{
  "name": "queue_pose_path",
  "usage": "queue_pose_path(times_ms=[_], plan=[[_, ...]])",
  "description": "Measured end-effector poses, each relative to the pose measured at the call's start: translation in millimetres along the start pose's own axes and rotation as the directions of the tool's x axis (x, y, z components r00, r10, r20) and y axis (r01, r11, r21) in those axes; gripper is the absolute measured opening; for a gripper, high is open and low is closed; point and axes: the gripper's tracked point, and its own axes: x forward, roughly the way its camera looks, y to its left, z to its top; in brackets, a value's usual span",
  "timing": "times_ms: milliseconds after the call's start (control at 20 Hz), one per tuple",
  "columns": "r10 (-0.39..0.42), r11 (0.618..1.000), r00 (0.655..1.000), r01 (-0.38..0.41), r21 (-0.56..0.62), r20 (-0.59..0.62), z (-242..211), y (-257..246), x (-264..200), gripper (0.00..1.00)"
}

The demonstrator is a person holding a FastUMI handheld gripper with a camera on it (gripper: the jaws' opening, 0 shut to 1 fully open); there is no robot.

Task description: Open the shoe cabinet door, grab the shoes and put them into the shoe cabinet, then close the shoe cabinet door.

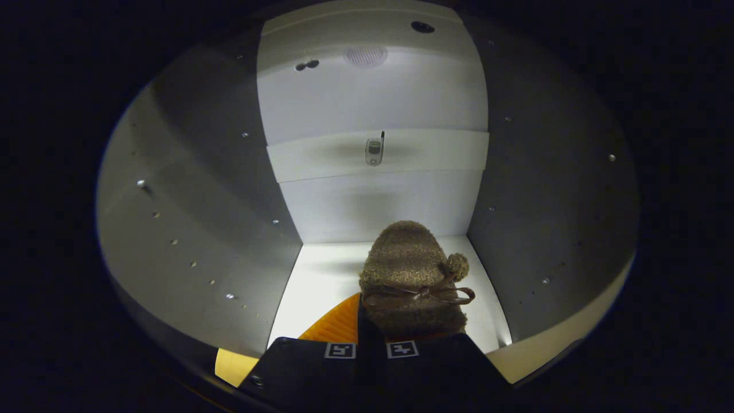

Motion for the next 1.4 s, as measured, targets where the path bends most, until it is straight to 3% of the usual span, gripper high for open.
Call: queue_pose_path(times_ms=[500,850,950,1000,1250,1400], plan=[[-0.034,0.999,0.989,0.036,0.009,-0.145,-31,-8,87,0.05],[-0.048,0.998,0.987,0.043,-0.037,-0.152,-36,-5,89,0.09],[-0.037,0.999,0.991,0.032,-0.04,-0.132,-34,-1,79,0.19],[-0.036,0.999,0.993,0.033,-0.034,-0.114,-31,-1,73,0.19],[-0.026,1.0,0.999,0.026,-0.009,-0.038,-22,0,28,0.76],[-0.002,1.0,0.999,0.002,-0.004,0.037,-15,9,-16,0.82]])
